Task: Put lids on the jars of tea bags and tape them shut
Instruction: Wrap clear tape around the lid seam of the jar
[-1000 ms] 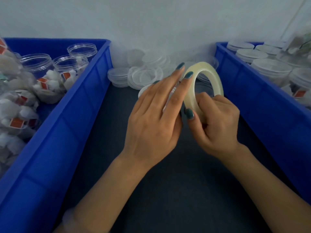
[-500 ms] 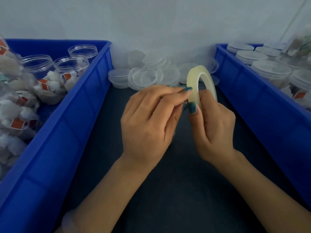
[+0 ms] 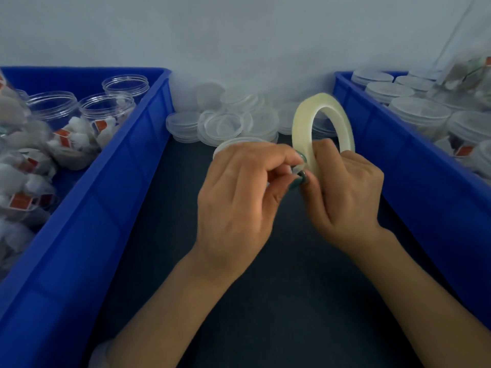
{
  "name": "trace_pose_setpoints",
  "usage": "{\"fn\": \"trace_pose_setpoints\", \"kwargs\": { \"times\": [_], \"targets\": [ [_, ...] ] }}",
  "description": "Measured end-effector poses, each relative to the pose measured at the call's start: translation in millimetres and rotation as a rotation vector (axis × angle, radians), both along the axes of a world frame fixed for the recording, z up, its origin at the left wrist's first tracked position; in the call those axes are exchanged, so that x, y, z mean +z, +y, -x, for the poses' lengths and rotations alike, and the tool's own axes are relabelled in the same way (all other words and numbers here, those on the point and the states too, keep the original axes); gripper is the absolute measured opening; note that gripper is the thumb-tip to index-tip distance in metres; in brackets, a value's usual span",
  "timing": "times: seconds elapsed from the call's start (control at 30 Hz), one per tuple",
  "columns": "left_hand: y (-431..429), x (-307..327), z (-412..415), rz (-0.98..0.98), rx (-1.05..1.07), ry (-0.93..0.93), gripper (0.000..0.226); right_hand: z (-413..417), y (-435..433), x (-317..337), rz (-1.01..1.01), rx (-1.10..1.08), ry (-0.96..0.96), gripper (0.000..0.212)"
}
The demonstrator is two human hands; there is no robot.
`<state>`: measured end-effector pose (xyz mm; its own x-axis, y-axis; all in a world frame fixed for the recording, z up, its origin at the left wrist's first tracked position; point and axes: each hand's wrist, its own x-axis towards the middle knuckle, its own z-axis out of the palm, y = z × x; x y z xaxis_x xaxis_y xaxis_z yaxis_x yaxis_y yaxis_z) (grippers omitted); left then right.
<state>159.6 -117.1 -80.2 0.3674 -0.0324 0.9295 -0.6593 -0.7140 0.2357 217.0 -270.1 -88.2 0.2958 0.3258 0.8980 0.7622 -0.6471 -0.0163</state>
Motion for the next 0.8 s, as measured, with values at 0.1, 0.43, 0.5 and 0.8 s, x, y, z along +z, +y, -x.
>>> {"fn": "trace_pose_setpoints", "kwargs": {
  "times": [0.1,0.43,0.5,0.8],
  "targets": [
    [-1,-1,-1,0.007,-0.025,0.002,0.022,-1,-2,1,-0.001,-0.008,-0.003,0.046],
    [12,-8,-8,-0.137,0.13,-0.11,0.029,0,-4,-1,0.108,0.058,-0.039,0.03],
    [15,-6,-8,-0.194,0.175,-0.162,0.036,-6,-10,0,0.145,0.035,-0.093,0.029],
    [32,-4,19,-0.382,0.442,-0.126,0.033,-38,-45,-10,0.197,-0.113,-0.212,0.063]
  ]
}}
